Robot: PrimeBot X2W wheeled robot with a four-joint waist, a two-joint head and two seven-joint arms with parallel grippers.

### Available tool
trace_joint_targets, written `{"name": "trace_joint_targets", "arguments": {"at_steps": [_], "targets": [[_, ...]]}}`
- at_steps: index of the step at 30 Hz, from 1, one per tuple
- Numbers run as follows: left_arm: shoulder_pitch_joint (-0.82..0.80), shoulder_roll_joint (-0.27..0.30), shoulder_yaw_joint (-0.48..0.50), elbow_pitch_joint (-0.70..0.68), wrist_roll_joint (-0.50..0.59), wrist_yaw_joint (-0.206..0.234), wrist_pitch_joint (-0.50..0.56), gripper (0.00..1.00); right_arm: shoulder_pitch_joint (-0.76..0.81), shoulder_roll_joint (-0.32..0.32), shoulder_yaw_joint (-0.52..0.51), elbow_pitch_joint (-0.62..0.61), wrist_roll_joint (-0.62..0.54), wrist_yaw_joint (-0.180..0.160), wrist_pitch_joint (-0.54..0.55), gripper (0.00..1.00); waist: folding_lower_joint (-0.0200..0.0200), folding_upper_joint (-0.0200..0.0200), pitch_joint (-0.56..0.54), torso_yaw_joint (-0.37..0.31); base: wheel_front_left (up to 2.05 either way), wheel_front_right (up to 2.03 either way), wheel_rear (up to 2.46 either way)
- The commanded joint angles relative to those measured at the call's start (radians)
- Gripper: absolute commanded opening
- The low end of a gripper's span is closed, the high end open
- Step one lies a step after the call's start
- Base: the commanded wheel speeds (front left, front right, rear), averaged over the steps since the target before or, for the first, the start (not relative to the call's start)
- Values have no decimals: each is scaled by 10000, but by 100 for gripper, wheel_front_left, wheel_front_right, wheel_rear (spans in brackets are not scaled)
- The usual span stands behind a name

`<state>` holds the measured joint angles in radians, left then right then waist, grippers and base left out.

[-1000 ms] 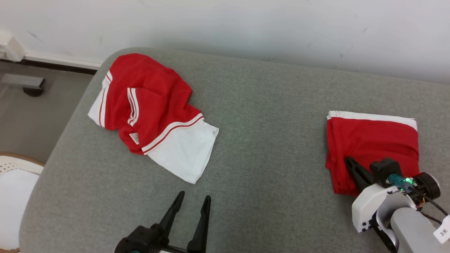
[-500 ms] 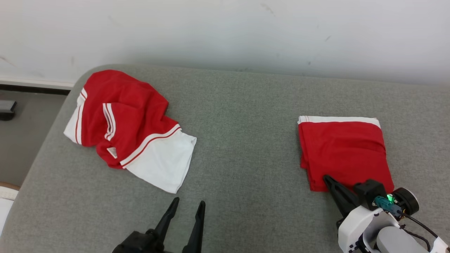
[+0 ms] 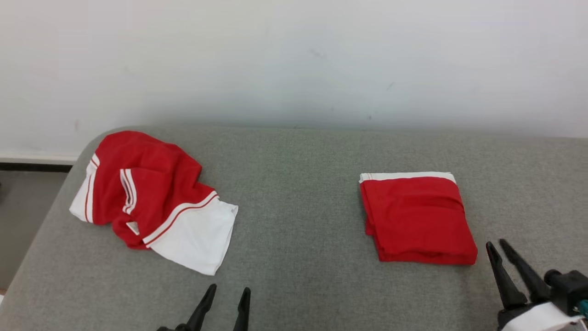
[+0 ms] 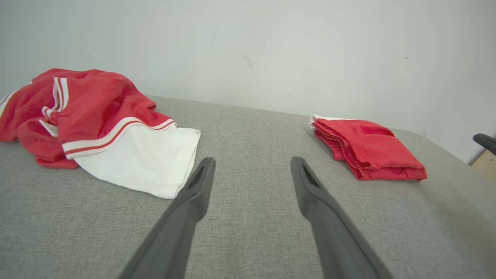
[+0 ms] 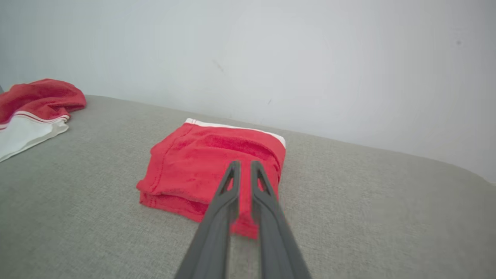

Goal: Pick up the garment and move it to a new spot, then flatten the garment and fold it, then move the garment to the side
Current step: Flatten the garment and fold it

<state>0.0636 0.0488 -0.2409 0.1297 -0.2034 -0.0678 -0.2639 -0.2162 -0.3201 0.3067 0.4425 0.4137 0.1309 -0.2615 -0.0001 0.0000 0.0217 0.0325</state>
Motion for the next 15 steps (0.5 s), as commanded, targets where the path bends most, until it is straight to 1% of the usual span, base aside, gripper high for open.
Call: {"name": "trace_joint_targets", "arguments": {"at_steps": [1,4,7,15], "targets": [[184,34,61,12,99,-38,-4,100,443,-34,-427,-386,-259,-3,-37,100,1,0,-212,-171,0,0,0],[322,36,201,-43,154,-83,-6,100,1241,137,-1312,-1134,-675,-3,-35,100,1,0,-311,-253,0,0,0],[512,36,363,-130,174,-86,-4,100,1898,384,-1964,-1613,-932,-3,-36,100,1,0,-418,-324,0,0,0],[1058,36,826,-297,218,-166,-6,100,3009,1053,-3021,-2072,-1277,-3,-38,100,1,0,-695,-454,0,0,0]]}}
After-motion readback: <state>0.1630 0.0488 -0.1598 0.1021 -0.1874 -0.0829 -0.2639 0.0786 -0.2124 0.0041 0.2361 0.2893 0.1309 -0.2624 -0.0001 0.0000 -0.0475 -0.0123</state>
